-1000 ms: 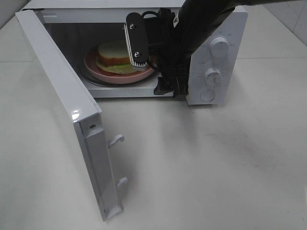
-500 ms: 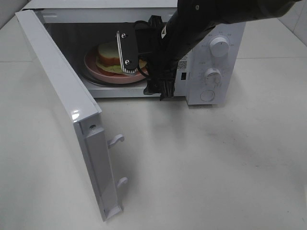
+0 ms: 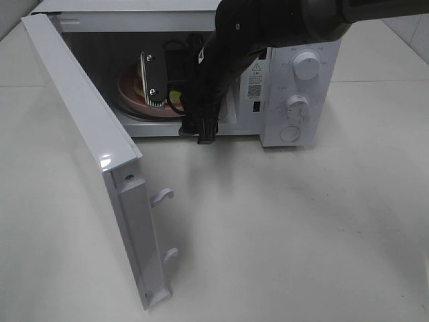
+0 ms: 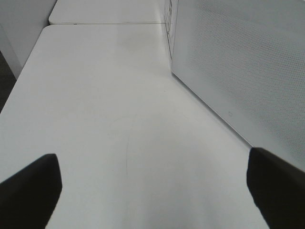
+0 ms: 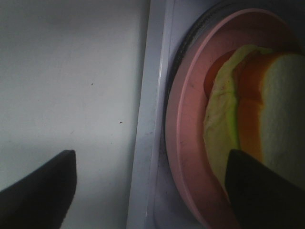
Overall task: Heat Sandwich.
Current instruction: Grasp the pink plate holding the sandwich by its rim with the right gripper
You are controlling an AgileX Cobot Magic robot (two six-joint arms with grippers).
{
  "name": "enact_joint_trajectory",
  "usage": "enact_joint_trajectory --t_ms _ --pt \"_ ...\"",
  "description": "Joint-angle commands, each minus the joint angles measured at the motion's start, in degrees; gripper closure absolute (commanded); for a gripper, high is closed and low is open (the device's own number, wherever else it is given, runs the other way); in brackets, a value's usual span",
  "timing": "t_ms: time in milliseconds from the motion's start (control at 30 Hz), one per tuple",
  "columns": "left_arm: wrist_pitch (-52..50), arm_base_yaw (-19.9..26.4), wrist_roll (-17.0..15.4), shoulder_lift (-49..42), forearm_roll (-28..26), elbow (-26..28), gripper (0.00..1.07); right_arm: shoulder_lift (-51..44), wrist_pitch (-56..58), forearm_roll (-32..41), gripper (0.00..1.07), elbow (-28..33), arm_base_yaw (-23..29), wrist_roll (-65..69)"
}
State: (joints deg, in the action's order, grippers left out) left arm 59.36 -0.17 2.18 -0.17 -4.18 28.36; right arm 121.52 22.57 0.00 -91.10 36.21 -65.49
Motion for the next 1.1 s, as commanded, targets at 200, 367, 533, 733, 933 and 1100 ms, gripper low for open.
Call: enact_joint_trajectory --t_ms 200,367,533,733,933,1100 --pt "-0.5 -0.1 0.2 -1.3 0.1 -0.1 0.05 3.6 1.4 0.4 0.27 -5.0 0.5 1.1" --pt "-0.5 -0.1 0.2 -1.3 0.1 -0.1 0.05 5.8 3.2 0.0 0.27 -8.0 0.5 1.1" --pt "-0.5 -0.1 0.2 -1.3 0.1 -0.1 0.05 7.4 3.8 0.0 0.27 -9.9 0.5 1.2" --pt "-0.5 -0.1 0.2 -1.3 0.1 -0.1 0.05 9.9 5.4 -1.4 0.27 -12.5 -0.1 1.5" --pt "-0.5 -0.1 0.2 -1.3 0.1 -0.1 0.05 11.1 6.4 -1.5 0.27 -14.4 -0.8 1.7" --pt "-0.5 -0.1 0.2 -1.3 0.1 -0.1 0.05 12.3 6.6 -1.6 0.29 -15.0 -0.9 1.7"
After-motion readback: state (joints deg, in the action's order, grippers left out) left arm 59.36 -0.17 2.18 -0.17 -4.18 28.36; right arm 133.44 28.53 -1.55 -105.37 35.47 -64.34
